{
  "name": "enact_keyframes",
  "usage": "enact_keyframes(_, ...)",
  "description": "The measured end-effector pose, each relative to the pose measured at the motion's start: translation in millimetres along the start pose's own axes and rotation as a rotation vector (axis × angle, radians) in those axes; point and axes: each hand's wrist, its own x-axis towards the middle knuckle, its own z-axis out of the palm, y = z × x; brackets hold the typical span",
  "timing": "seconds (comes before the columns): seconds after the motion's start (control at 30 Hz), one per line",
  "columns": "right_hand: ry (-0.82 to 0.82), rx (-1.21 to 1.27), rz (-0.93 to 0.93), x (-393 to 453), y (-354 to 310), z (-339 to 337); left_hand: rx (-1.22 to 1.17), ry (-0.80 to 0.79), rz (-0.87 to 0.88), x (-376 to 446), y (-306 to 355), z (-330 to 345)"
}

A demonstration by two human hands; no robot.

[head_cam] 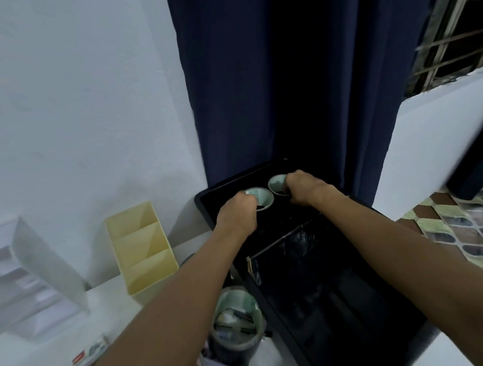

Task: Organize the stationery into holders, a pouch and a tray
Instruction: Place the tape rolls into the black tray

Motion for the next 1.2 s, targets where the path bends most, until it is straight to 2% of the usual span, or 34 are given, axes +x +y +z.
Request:
enact_keyframes(0.17,0.005,0.023,0.002,-5,-4,-1,0.042,-0.06,-0.007,1,-2,-4)
enact_keyframes(0.3,0.032,0.028,-0.01,-13,-8,-4,0.048,0.011,0.025,-9,-3,-10)
enact_keyframes(0.4,0.11,0.086,-0.097,-31,-23,-15,-0.034,0.112,0.031,-27,-13,-30)
enact_keyframes(0.47,0.156,0.118,-0.212,-51,-40,-19,-0.089,0.106,-0.01,-47,-22,-47)
enact_keyframes(0.53,0.109,0.151,-0.347,-84,-62,-21,-0.105,0.011,-0.049,-73,-35,-62)
enact_keyframes(0.67,-0.135,0.235,-0.582,-152,-101,-21,0.028,-0.385,0.026,-122,-57,-80)
enact_keyframes(0.73,-0.229,0.197,-0.644,-173,-111,-15,0.076,-0.434,0.025,-139,-68,-72)
enact_keyframes(0.87,-0.32,0.03,-0.656,-195,-124,3,0.015,-0.335,0.04,-157,-78,-48)
enact_keyframes(1.0,-0.243,-0.181,-0.676,-207,-138,30,-0.034,-0.252,0.039,-166,-76,-46)
enact_keyframes(1.1,-0.244,-0.15,-0.676,-212,-143,34,-0.054,-0.214,0.024,-170,-72,-51)
enact_keyframes(1.2,-0.241,0.013,-0.617,-211,-139,17,-0.074,-0.159,0.001,-171,-70,-68)
